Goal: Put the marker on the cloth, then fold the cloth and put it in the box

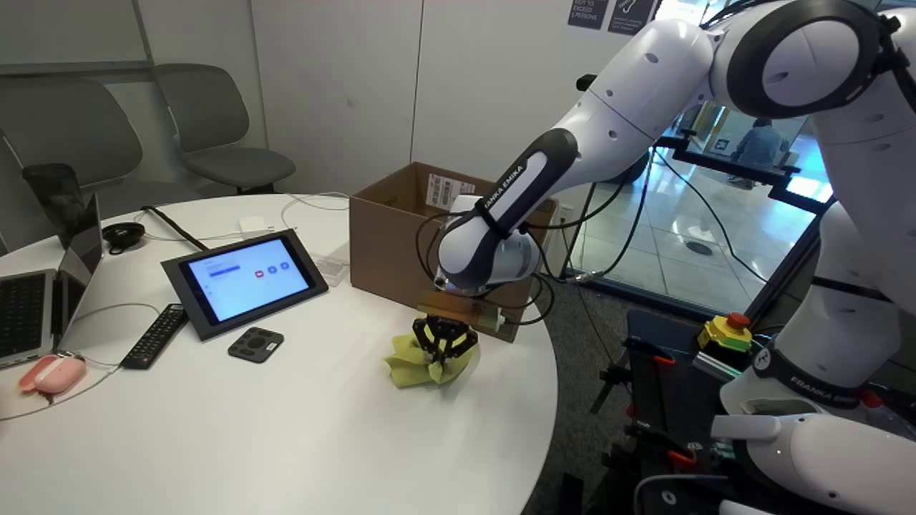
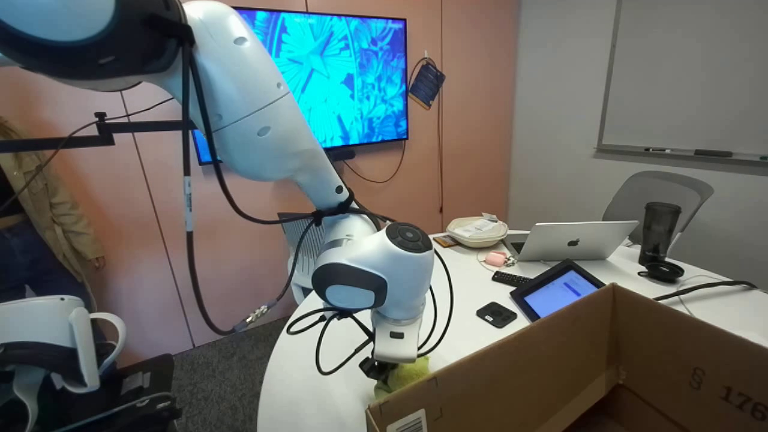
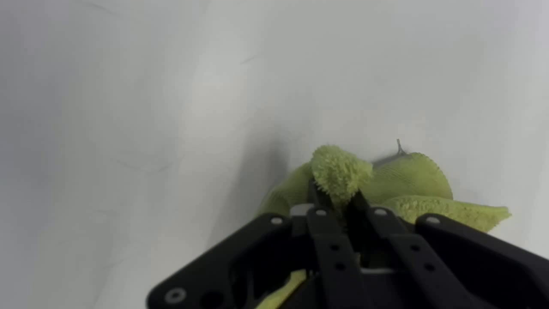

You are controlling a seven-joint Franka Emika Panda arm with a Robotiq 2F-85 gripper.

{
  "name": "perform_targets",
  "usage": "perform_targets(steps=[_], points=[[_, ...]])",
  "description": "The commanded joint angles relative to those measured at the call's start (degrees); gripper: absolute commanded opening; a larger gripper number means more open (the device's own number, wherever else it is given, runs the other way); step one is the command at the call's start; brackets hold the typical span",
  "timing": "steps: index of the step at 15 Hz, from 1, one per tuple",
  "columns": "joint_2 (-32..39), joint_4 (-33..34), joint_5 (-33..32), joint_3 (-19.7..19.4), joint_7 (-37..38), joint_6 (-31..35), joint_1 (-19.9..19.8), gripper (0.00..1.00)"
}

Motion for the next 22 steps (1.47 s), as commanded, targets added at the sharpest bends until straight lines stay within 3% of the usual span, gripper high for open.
perform_targets(steps=[1, 4, 10, 18, 22], points=[[-0.5, 0.1, -2.9, -2.5, 7.5, 2.4, 2.9, 0.07], [-3.9, -1.0, 1.9, 6.7, -3.9, 4.8, -4.7, 0.06], [-6.9, 0.6, 10.7, 16.1, -22.9, 2.6, -9.8, 0.04], [-6.3, 4.6, 18.9, 19.6, -46.0, -6.8, -9.9, 0.04], [-5.1, 3.6, 19.9, 14.5, -42.1, -7.3, -7.9, 0.05]])
